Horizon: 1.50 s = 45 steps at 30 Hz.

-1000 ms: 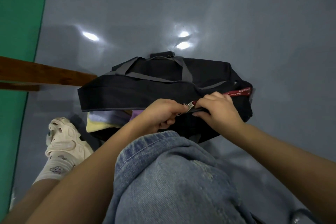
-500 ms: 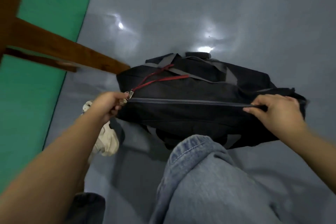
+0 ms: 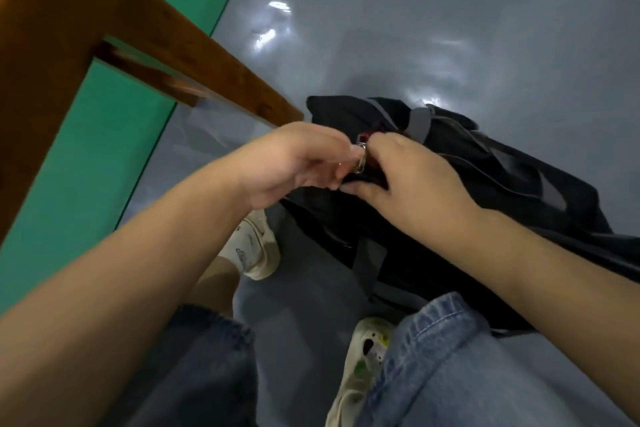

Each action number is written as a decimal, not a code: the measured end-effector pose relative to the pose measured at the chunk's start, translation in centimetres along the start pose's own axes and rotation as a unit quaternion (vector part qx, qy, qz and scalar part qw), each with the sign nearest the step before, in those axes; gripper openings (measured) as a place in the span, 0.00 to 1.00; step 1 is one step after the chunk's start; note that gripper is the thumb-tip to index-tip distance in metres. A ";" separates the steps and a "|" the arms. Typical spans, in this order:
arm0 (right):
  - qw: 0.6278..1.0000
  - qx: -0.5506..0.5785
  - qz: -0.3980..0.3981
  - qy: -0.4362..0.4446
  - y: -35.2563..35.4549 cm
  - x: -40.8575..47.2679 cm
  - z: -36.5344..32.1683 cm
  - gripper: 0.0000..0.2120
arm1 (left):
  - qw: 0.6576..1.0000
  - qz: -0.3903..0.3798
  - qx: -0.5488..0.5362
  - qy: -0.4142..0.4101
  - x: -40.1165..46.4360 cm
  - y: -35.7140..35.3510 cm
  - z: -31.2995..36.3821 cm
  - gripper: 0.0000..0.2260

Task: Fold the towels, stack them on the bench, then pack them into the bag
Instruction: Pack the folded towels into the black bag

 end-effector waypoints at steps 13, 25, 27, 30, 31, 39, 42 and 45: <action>0.988 0.126 0.046 -0.075 -0.8 -1.4 1.2 0.19 | 0.976 0.074 0.203 0.035 1.3 1.5 -3.0 0.16; 0.988 0.086 -0.029 -0.127 -0.1 -0.4 1.9 0.15 | 0.850 0.184 0.492 0.034 2.1 6.6 -1.9 0.19; 0.986 0.086 -0.021 -0.138 -0.1 -0.4 2.0 0.16 | 0.807 0.216 0.548 0.034 2.1 6.8 -2.1 0.21; 0.982 0.111 0.009 -0.153 -0.2 -1.1 2.1 0.15 | 0.852 0.273 0.440 -0.074 0.9 5.8 -0.9 0.14; 0.981 0.119 0.016 -0.153 -0.3 -1.2 2.1 0.15 | 0.896 0.258 0.350 -0.091 0.4 5.4 -0.7 0.09; 0.989 0.090 0.023 -0.119 0.1 -1.2 1.5 0.14 | 0.958 0.166 0.221 -0.078 1.5 2.6 -1.4 0.04; 0.990 0.082 0.018 -0.115 0.6 -1.1 1.4 0.14 | 0.959 0.234 0.156 -0.046 0.9 7.1 -2.1 0.04; 0.990 0.089 0.010 -0.111 1.0 -1.4 1.3 0.14 | 0.956 0.286 0.062 0.010 1.8 11.5 -5.1 0.07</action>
Point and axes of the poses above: each hand's wrist, its own x-axis towards the middle knuckle, its own y-axis out of the back of the hand, z = x × y, the point moved 7 cm from there along x, towards the middle knuckle, and after that the axes turned 9 degrees about y, right-handed, at the moved point
